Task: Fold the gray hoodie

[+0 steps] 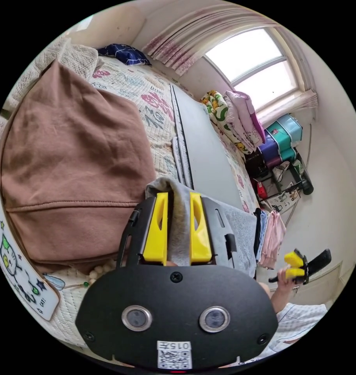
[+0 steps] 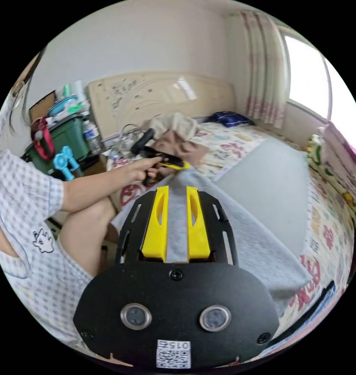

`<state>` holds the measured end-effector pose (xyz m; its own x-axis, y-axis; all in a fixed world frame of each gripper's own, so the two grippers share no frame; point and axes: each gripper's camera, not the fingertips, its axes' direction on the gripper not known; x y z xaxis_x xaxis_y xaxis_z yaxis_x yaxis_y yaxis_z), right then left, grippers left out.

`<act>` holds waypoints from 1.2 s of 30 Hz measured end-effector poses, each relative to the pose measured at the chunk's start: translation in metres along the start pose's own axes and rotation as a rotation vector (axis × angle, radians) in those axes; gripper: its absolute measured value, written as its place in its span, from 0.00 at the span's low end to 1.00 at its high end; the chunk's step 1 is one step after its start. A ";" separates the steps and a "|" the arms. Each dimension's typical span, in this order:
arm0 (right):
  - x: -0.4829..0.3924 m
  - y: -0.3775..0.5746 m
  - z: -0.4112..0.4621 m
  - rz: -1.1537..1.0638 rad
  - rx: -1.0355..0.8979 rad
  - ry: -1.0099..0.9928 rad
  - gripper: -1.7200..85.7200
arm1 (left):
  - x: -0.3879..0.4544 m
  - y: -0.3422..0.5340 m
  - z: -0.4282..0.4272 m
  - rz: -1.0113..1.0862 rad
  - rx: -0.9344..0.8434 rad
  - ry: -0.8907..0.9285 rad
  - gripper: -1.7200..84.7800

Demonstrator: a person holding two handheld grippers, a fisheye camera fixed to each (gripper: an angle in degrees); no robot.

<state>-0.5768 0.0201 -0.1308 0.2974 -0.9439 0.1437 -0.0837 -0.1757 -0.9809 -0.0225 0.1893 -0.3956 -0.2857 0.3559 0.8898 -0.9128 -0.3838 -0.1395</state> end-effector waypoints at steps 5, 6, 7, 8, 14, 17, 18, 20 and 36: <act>-0.169 -0.014 0.150 -0.146 -0.215 -0.199 0.13 | -0.019 -0.006 0.005 -0.053 -0.006 0.048 0.11; -0.178 -0.013 0.164 -0.141 -0.241 -0.188 0.13 | -0.020 -0.007 0.005 -0.059 -0.003 0.057 0.11; -0.193 -0.011 0.189 -0.133 -0.284 -0.155 0.14 | -0.020 -0.008 0.006 -0.062 -0.001 0.066 0.11; -0.205 -0.007 0.209 -0.122 -0.324 -0.104 0.13 | -0.019 -0.011 0.007 -0.058 -0.001 0.065 0.10; -0.249 0.011 0.259 -0.113 -0.460 0.140 0.07 | -0.003 -0.030 0.014 0.001 -0.030 0.046 0.04; -0.267 0.011 0.253 -0.135 -0.452 0.148 0.05 | 0.016 -0.039 0.003 0.040 0.014 0.030 0.04; -0.269 0.010 0.249 -0.128 -0.443 0.142 0.05 | 0.021 -0.041 0.001 0.056 0.018 0.017 0.04; -0.270 0.007 0.237 -0.077 -0.405 0.118 0.05 | 0.041 -0.052 -0.003 0.114 0.013 -0.047 0.04; -0.135 0.111 -0.058 0.598 0.006 0.072 0.10 | 0.196 -0.035 -0.087 0.591 -0.013 0.074 0.11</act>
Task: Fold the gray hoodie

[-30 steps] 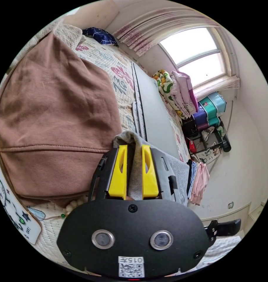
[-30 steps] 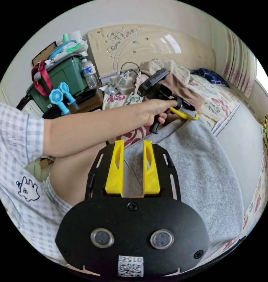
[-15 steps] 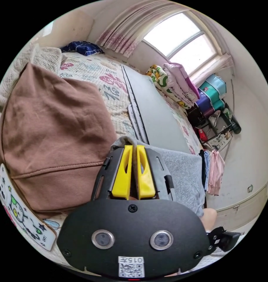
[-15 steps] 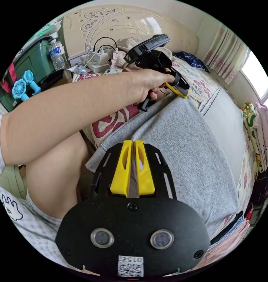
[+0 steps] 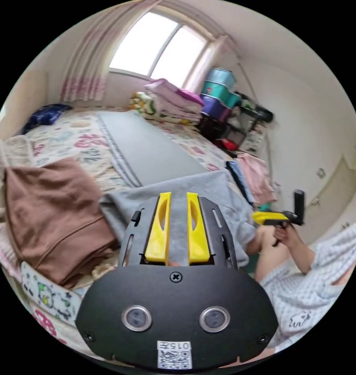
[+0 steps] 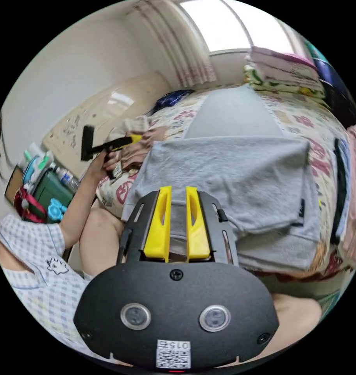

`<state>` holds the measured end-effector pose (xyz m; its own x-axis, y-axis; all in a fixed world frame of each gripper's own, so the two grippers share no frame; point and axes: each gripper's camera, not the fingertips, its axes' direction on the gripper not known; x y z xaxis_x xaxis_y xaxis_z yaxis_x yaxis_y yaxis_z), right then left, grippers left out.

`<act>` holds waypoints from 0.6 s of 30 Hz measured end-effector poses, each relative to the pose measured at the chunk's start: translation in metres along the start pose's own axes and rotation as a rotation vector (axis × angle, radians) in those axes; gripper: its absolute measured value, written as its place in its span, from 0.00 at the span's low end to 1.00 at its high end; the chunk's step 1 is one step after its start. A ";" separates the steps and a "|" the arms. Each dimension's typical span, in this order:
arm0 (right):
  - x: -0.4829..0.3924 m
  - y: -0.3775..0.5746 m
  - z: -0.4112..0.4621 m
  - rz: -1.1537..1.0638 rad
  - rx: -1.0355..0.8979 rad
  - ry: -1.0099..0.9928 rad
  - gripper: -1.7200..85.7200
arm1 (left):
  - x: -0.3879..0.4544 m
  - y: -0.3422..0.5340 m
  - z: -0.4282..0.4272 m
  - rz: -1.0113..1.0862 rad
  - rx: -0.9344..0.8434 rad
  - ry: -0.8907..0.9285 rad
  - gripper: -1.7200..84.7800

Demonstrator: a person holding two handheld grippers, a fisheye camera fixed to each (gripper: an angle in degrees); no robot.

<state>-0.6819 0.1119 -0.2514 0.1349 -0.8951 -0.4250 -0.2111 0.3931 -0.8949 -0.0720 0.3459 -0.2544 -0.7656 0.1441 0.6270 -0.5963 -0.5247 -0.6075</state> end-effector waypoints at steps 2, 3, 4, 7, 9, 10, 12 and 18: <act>0.040 0.020 -0.054 0.166 0.128 0.065 0.12 | 0.033 -0.008 0.024 0.088 -0.073 0.347 0.13; 0.046 0.024 -0.062 0.193 0.144 0.083 0.12 | 0.043 -0.010 0.031 0.118 -0.100 0.421 0.14; 0.058 0.030 -0.074 0.254 0.144 0.109 0.13 | 0.066 -0.016 0.042 0.182 -0.162 0.517 0.15; 0.073 0.042 -0.086 0.307 0.107 0.039 0.13 | 0.122 -0.019 0.058 0.348 -0.324 0.528 0.17; 0.068 0.045 -0.087 0.241 0.081 -0.029 0.14 | 0.147 -0.015 0.058 0.432 -0.394 0.488 0.17; 0.061 0.046 -0.086 0.184 0.040 -0.048 0.14 | 0.158 -0.012 0.058 0.468 -0.441 0.495 0.16; 0.051 0.046 -0.084 0.107 -0.026 -0.042 0.14 | 0.169 -0.004 0.057 0.488 -0.515 0.507 0.15; 0.032 0.035 -0.099 -0.022 -0.080 -0.040 0.14 | 0.200 0.042 0.040 0.402 -0.549 0.302 0.14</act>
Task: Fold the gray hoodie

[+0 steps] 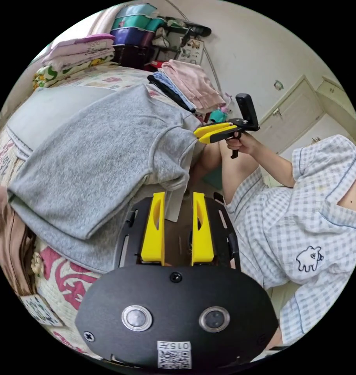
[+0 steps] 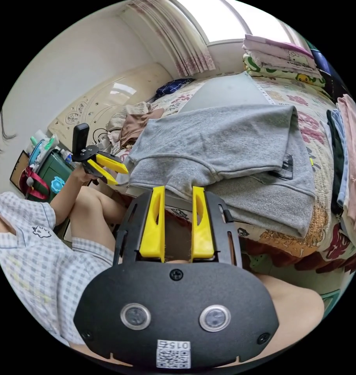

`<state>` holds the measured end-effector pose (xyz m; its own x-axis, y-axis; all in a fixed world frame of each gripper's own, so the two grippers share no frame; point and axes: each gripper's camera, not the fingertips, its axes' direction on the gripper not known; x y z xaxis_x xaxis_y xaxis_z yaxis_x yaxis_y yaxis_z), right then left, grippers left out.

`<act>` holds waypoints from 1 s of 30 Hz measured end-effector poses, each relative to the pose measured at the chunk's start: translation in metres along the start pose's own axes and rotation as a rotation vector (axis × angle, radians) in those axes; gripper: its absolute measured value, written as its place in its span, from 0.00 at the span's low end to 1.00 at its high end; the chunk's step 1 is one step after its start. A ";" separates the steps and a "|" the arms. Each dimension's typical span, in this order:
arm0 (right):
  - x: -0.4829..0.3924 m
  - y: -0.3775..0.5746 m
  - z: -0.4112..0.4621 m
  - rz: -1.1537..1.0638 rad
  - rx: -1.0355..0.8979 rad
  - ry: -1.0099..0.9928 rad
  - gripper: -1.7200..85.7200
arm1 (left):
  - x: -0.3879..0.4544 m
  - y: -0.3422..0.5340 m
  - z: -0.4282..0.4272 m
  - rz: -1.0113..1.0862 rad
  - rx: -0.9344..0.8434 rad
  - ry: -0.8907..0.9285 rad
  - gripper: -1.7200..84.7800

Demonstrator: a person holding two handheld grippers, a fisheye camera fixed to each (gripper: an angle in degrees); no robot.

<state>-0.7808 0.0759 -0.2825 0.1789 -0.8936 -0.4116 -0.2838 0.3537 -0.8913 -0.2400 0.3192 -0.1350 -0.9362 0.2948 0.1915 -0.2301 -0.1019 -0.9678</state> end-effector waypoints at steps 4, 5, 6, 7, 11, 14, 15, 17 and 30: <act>-0.011 -0.010 -0.014 -0.048 -0.013 -0.001 0.16 | 0.047 0.023 0.006 -0.103 0.115 -0.179 0.13; -0.014 -0.012 -0.019 -0.058 -0.016 -0.004 0.17 | 0.058 0.026 0.007 -0.140 0.130 -0.239 0.14; -0.016 -0.014 -0.022 -0.063 -0.019 -0.003 0.17 | 0.063 0.027 0.006 -0.156 0.144 -0.261 0.14; -0.020 -0.017 -0.026 -0.069 -0.031 0.006 0.18 | 0.074 0.029 0.003 -0.177 0.184 -0.294 0.14; -0.028 -0.030 -0.036 -0.042 -0.062 0.149 0.16 | 0.109 0.029 -0.002 -0.197 0.240 -0.451 0.14; -0.028 -0.043 -0.047 -0.001 -0.043 0.156 0.11 | 0.128 0.026 0.001 -0.175 0.215 -0.534 0.11; -0.029 -0.046 -0.051 0.005 -0.034 0.155 0.10 | 0.132 0.025 0.001 -0.166 0.211 -0.545 0.10; -0.033 -0.056 -0.071 0.032 -0.002 0.176 0.06 | 0.152 0.025 -0.008 -0.151 0.211 -0.610 0.08; -0.010 -0.099 -0.157 0.152 -0.007 0.156 0.03 | 0.140 0.085 -0.050 -0.589 0.443 -0.337 0.03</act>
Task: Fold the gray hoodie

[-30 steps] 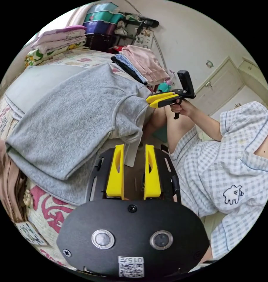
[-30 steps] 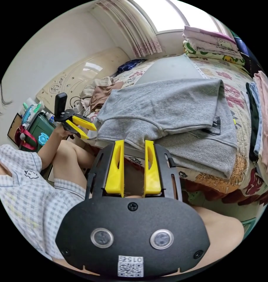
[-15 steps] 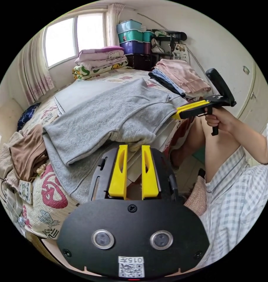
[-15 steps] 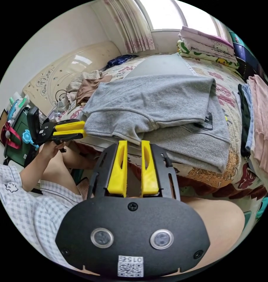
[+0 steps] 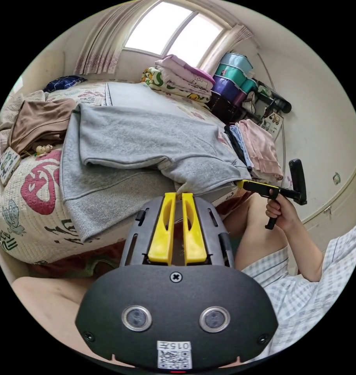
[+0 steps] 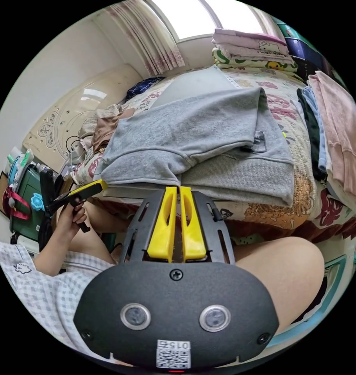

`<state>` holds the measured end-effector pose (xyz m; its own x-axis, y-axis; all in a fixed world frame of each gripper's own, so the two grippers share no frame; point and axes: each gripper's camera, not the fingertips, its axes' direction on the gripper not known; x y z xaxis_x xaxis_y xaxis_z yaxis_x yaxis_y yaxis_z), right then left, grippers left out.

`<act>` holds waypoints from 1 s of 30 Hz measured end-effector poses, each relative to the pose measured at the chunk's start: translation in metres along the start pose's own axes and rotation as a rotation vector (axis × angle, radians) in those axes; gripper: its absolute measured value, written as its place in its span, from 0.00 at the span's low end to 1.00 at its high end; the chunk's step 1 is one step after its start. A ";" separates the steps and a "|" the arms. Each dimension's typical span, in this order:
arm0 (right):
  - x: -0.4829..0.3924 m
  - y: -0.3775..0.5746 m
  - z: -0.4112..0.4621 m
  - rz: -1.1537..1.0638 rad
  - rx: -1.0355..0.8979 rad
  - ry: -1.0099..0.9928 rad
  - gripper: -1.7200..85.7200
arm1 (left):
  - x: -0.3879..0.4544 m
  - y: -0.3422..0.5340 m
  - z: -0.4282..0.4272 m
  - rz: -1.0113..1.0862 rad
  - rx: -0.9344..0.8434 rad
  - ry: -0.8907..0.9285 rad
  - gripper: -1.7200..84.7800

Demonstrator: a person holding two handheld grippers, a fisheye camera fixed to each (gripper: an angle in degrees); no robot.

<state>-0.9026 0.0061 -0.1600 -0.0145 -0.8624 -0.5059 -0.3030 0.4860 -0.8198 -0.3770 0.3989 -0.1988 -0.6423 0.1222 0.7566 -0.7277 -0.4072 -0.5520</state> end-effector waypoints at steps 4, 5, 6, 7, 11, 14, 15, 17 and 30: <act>0.012 -0.017 -0.024 -0.003 0.001 -0.052 0.04 | 0.011 -0.004 0.000 0.021 -0.059 -0.048 0.03; 0.019 -0.021 -0.038 0.002 0.019 -0.076 0.04 | 0.014 -0.006 -0.004 0.021 -0.072 -0.061 0.03; 0.024 -0.022 -0.046 0.006 0.034 -0.088 0.05 | 0.015 -0.007 -0.007 0.021 -0.078 -0.071 0.03; 0.034 -0.024 -0.064 0.022 0.074 -0.115 0.05 | 0.017 -0.009 -0.015 0.018 -0.077 -0.086 0.04; 0.092 -0.021 -0.144 0.205 0.320 -0.091 0.07 | 0.031 -0.031 -0.053 0.018 0.008 -0.152 0.12; 0.132 -0.020 -0.177 0.329 0.426 0.028 0.12 | 0.055 -0.076 -0.065 0.094 0.074 -0.184 0.13; 0.140 -0.022 -0.179 0.348 0.418 0.054 0.13 | 0.061 -0.088 -0.064 0.120 0.083 -0.179 0.13; 0.173 -0.036 -0.173 0.411 0.342 0.077 0.17 | 0.088 -0.145 -0.048 0.220 0.090 -0.153 0.13; 0.243 -0.052 -0.174 0.510 0.299 -0.182 0.09 | 0.265 -0.461 0.261 0.336 -0.211 0.039 0.18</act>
<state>-1.0559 -0.2528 -0.1940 0.0836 -0.4858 -0.8701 -0.0197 0.8722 -0.4888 -0.1490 0.3831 0.3473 -0.8589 0.0493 0.5097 -0.5059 -0.2363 -0.8296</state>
